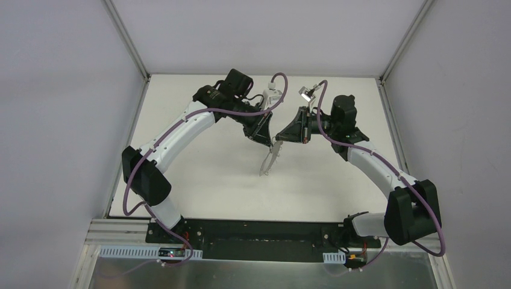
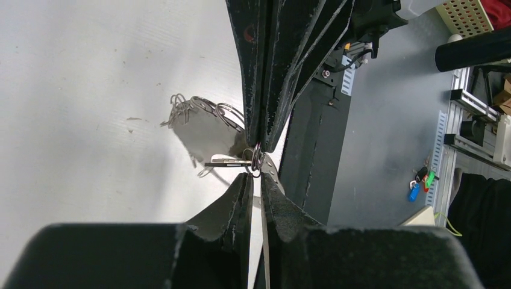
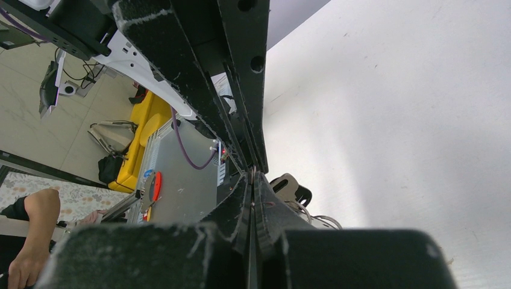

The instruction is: Put the keys on the keyring

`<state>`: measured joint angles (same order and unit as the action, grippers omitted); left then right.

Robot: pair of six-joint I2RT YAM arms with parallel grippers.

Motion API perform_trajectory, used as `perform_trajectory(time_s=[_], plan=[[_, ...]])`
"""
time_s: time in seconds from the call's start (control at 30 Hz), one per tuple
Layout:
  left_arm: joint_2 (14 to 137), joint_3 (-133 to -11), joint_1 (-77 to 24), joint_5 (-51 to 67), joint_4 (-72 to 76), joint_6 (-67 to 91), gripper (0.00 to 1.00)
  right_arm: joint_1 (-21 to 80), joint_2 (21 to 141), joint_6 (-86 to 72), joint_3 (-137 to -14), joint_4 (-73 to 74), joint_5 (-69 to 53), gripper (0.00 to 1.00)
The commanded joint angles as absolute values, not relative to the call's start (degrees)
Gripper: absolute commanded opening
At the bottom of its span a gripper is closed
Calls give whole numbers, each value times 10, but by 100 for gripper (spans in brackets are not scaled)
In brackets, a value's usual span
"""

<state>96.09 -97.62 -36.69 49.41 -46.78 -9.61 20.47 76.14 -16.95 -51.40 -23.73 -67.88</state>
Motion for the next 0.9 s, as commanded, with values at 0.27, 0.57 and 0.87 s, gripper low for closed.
perform_trajectory(time_s=[0.27, 0.57, 0.87], plan=[[949, -975, -374, 522, -465, -113, 0, 200, 759, -172, -516, -270, -681, 0], [952, -975, -388, 513, -468, -113, 0, 200, 761, -174, -516, -271, -670, 0], [953, -982, -394, 498, -486, -123, 0, 201, 757, -172, -512, -271, -668, 0]])
